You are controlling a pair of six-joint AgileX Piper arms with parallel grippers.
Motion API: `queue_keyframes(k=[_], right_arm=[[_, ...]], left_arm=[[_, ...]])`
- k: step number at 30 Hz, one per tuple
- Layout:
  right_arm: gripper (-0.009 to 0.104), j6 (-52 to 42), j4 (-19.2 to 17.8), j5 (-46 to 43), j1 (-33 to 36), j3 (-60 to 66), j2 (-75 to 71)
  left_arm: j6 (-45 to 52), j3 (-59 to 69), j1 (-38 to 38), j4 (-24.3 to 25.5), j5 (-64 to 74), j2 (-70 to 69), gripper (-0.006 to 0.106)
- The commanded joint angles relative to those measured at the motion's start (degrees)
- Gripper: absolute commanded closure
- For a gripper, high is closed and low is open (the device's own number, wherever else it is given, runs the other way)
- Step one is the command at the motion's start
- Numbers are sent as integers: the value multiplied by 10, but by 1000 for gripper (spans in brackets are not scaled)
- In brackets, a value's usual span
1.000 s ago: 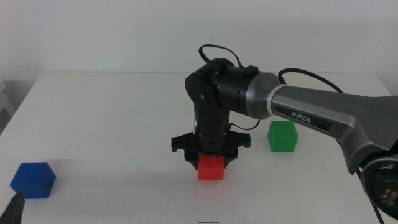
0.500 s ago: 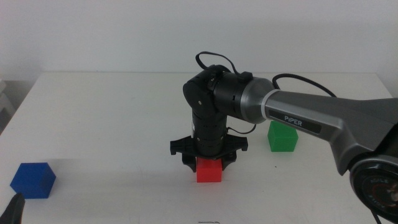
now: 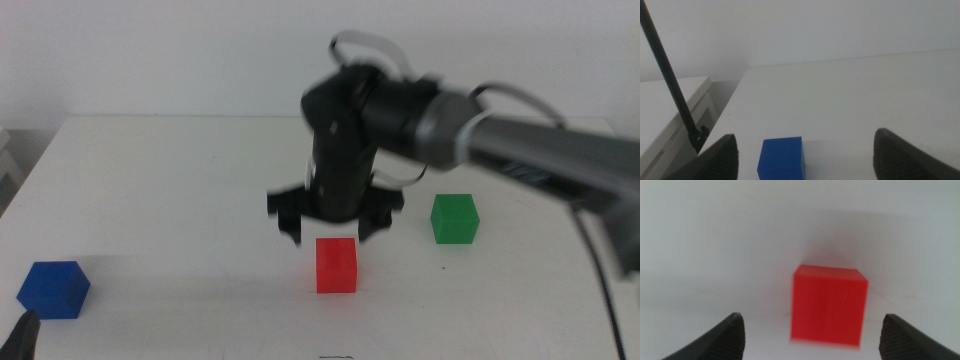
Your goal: Stack red cubes first, then green, then blue cubes in a specific spot.
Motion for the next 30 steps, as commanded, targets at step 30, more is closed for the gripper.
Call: queue_keyframes(k=[30], right_arm=[[1, -233, 3, 45, -262, 48, -127]], left_arm=[[-6, -2, -1, -8, -48, -12, 10]])
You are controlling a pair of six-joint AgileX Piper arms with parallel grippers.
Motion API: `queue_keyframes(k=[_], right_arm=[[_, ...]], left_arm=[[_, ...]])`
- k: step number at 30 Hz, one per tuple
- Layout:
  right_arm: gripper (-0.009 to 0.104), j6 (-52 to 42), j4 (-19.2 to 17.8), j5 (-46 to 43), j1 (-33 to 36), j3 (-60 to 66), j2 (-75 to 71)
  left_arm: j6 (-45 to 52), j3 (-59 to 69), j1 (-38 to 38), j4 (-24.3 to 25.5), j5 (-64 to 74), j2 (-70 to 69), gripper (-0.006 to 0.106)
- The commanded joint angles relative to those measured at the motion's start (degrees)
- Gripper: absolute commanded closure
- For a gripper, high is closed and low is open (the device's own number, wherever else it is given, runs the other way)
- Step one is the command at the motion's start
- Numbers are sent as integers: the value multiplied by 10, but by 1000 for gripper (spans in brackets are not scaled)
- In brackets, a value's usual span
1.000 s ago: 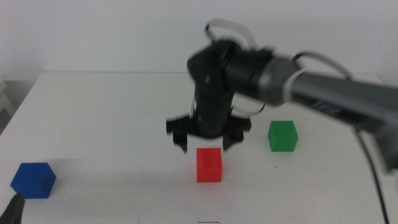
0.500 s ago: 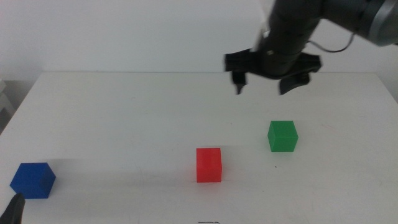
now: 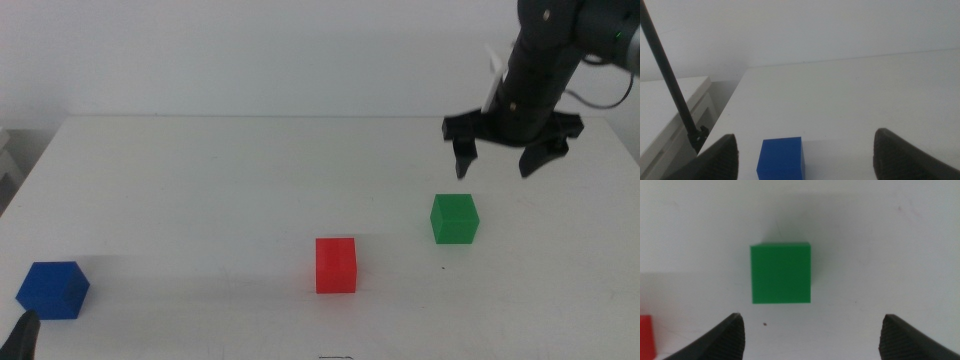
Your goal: Stack red cubes first, then green, then blue cubes in a specific spot.
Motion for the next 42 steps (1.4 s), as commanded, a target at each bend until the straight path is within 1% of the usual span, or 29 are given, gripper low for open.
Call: queue_keyframes(k=[1, 13, 20, 26, 31, 36, 40, 42], right_arm=[[1, -15, -1, -14, -6, -4, -18], [1, -25, -2, -31, 20, -3, 29], [1, -25, -2, -47, 22, -3, 33], [1, -29, -2, -47, 22, -3, 56], [1, -29, 0, -72, 22, -3, 74], [1, -29, 0, -75, 17, -4, 94], [3, -29, 0, -83, 16, -6, 109], [7, -33, 0, -88, 16, -6, 116]], left_arm=[[-5, -2, -1, -8, -48, -12, 10], [-5, -2, -1, -8, -48, -12, 10], [-5, -2, -1, -8, -48, -12, 10], [-5, -2, -1, -8, -48, -12, 10], [-5, -2, -1, -8, -48, -12, 10], [-5, -2, -1, -8, -48, -12, 10], [-5, -2, -1, -8, -48, -12, 10], [-5, -2, -1, -8, -48, -12, 10]])
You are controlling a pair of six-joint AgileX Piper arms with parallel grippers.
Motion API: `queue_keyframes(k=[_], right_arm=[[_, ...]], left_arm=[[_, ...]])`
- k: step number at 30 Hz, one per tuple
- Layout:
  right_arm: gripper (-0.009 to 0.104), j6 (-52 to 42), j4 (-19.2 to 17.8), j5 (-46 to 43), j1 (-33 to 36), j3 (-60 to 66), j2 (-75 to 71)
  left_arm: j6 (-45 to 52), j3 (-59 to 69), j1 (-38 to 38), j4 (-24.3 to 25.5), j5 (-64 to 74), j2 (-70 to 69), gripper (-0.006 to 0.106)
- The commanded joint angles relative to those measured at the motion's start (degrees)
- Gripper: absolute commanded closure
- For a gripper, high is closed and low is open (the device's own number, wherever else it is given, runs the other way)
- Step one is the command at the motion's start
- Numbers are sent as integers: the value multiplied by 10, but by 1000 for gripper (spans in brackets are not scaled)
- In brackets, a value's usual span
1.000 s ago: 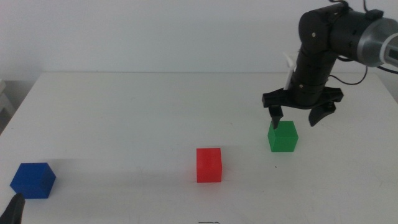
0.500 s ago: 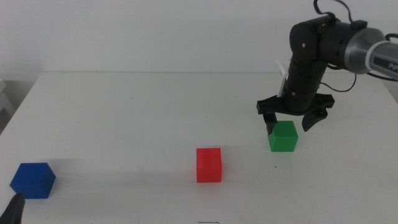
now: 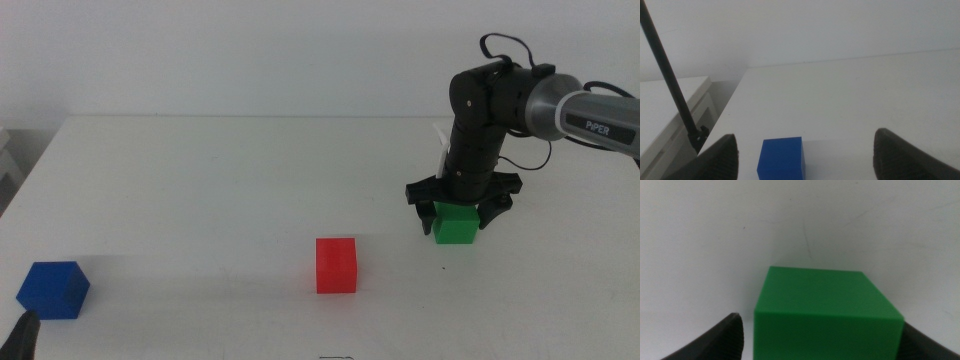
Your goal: Stack red cubes first, then green, then blue cubes in a specific spot.
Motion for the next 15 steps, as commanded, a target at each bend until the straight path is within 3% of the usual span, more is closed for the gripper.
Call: queue_keyframes(k=[1, 4, 10, 15], right_arm=[[9, -11, -7, -10, -5, -14, -28], [27, -13, -7, -11, -5, -14, -27], [97, -9, -8, 8, 1, -17, -52], [96, 35, -18, 33, 26, -17, -115]], left_arm=[[-5, -2, -1, -8, -48, -12, 10], [-5, -2, -1, -8, -48, -12, 10], [-5, -2, -1, -8, -48, -12, 10], [-5, -2, -1, -8, -48, -12, 10]])
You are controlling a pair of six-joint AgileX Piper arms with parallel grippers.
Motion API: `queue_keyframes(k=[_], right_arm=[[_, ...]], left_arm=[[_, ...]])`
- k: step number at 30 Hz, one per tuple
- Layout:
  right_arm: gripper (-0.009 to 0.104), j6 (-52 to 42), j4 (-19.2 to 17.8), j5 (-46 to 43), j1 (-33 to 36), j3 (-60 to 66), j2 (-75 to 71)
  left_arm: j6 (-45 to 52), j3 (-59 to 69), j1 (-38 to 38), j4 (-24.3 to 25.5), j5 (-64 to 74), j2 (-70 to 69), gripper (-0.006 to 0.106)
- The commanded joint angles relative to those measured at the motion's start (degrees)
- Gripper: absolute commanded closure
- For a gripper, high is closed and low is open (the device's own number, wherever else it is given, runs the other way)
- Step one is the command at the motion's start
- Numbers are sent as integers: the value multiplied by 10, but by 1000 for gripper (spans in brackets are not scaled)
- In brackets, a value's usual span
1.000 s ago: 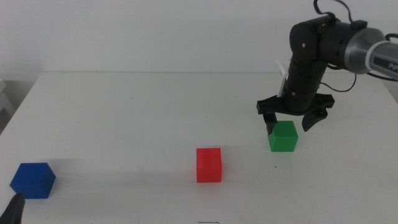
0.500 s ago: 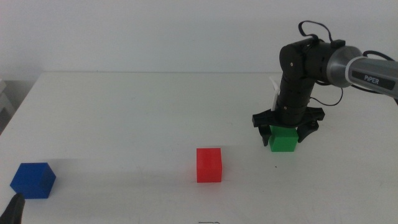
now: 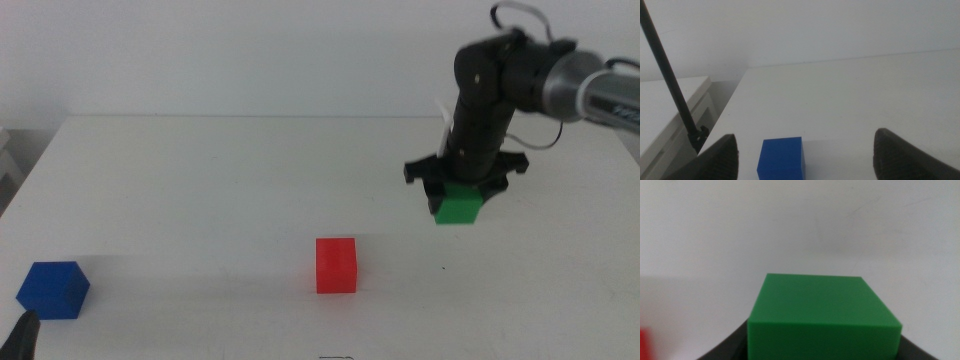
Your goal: Stack red cubes first, then green, then blue cubes in a specific spot.
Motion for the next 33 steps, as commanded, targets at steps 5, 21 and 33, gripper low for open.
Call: queue_keyframes(k=[5, 21, 33], right_arm=[[96, 78, -36, 54, 77, -30, -108], [96, 218, -51, 90, 210, -89, -48], [96, 217, -39, 87, 226, -89, -31]], left_arm=[[-5, -2, -1, -8, -48, -12, 10], [-5, -2, -1, -8, -48, -12, 10], [-5, -2, -1, -8, -48, -12, 10]])
